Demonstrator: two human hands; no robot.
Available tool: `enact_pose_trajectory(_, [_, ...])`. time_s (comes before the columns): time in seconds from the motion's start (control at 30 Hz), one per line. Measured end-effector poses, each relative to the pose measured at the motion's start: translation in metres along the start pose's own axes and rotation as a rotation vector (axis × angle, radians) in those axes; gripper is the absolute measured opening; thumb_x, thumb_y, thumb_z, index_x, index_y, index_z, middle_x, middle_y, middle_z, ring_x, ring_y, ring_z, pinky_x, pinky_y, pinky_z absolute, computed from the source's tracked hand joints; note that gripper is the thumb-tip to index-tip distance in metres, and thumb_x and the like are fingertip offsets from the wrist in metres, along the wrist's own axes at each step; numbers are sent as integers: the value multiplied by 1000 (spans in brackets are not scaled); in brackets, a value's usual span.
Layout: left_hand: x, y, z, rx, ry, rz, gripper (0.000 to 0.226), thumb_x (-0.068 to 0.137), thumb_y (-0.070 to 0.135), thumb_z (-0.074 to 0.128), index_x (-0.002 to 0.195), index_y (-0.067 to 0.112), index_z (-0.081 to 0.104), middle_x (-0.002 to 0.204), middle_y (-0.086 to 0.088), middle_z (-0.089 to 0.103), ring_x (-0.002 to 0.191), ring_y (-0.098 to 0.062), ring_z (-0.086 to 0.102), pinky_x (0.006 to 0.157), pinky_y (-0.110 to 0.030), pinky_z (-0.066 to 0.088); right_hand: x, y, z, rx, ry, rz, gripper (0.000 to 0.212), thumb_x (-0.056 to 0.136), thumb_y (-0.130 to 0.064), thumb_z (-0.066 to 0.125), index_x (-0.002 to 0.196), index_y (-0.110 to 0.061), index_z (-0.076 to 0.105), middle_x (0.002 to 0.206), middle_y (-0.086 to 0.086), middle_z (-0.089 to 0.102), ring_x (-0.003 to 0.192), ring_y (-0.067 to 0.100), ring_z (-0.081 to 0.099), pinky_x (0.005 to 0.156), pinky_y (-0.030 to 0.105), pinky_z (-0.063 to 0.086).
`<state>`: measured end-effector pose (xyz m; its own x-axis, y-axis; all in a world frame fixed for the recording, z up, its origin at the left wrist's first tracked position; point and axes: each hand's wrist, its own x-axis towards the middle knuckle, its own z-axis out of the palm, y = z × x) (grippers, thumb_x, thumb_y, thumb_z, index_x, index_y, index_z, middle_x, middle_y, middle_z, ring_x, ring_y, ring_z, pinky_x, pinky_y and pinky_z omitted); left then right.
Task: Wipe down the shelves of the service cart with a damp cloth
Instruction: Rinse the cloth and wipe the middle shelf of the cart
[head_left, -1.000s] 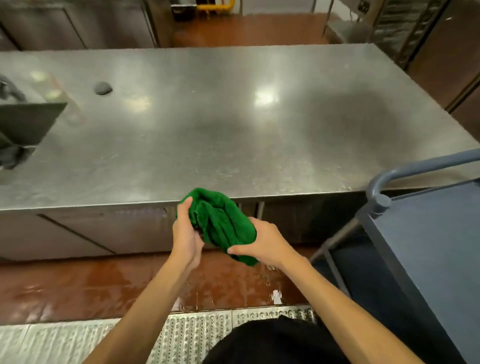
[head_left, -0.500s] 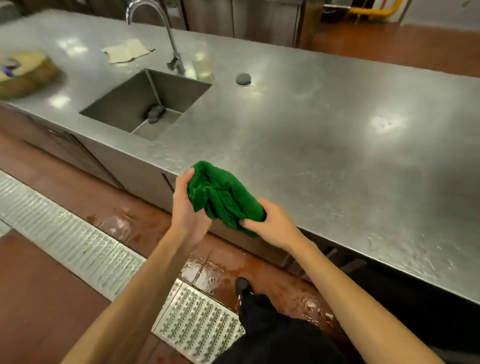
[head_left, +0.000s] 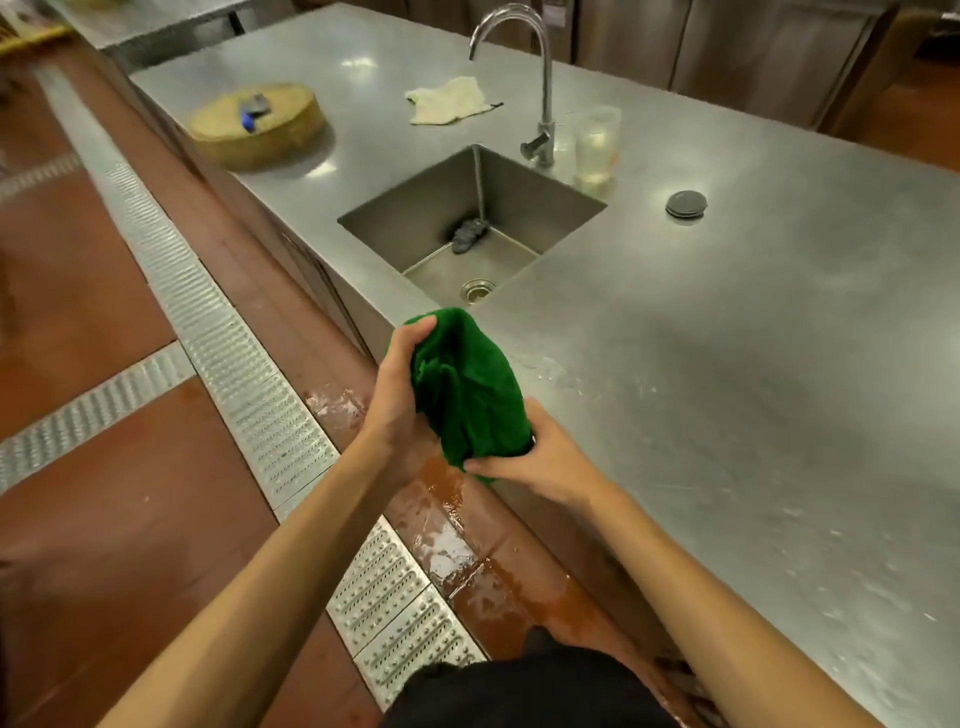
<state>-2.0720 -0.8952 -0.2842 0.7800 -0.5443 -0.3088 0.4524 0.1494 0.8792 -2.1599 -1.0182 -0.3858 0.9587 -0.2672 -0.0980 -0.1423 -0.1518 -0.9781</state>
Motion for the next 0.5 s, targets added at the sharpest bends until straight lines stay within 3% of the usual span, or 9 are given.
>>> enact_pose_trajectory(0.07, [14,12,-14,-35,29,18,34,94,40,51,79,18,72,81,-5,68,79,-20,67,76,-35,54,26,-8,8,25,8,-84,80,60,-22,94,124,-49,54,127,-16,59,118,0,55,99,29,48])
enact_pose_trajectory(0.2, [44,38,-48,-111,33,43,37,92,44,49,81,20,74,86,-4,70,85,-20,67,78,-34,53,76,-22,25,-24,22,-129,86,57,-31,95,132,-43,54,122,-21,65,115,-2,58,94,22,50])
enact_pose_trajectory(0.27, [62,50,-68,-135,23,51,35,90,46,48,88,19,71,92,-6,68,89,-21,65,77,-34,53,100,-28,36,-77,79,-146,66,63,-31,92,122,-36,63,109,-18,70,102,-3,63,83,17,51])
enact_pose_trajectory(0.37, [91,69,-103,-177,-25,65,33,91,44,46,91,16,66,92,-7,63,85,-20,61,71,-31,52,140,-37,57,-106,178,-173,17,70,-19,81,80,-22,67,71,-6,66,65,10,60,58,31,47])
enact_pose_trajectory(0.4, [101,75,-116,-196,-48,69,33,90,44,47,93,16,65,93,-8,61,87,-21,60,75,-34,51,154,-41,63,-96,213,-169,13,70,-19,77,77,-18,66,68,-2,65,63,14,60,57,35,48])
enact_pose_trajectory(0.5, [130,94,-154,-178,-74,59,32,90,43,50,102,16,61,98,-11,58,94,-25,57,96,-50,43,196,-59,78,25,306,-146,23,75,-12,69,96,-19,72,82,0,72,79,23,69,71,43,58])
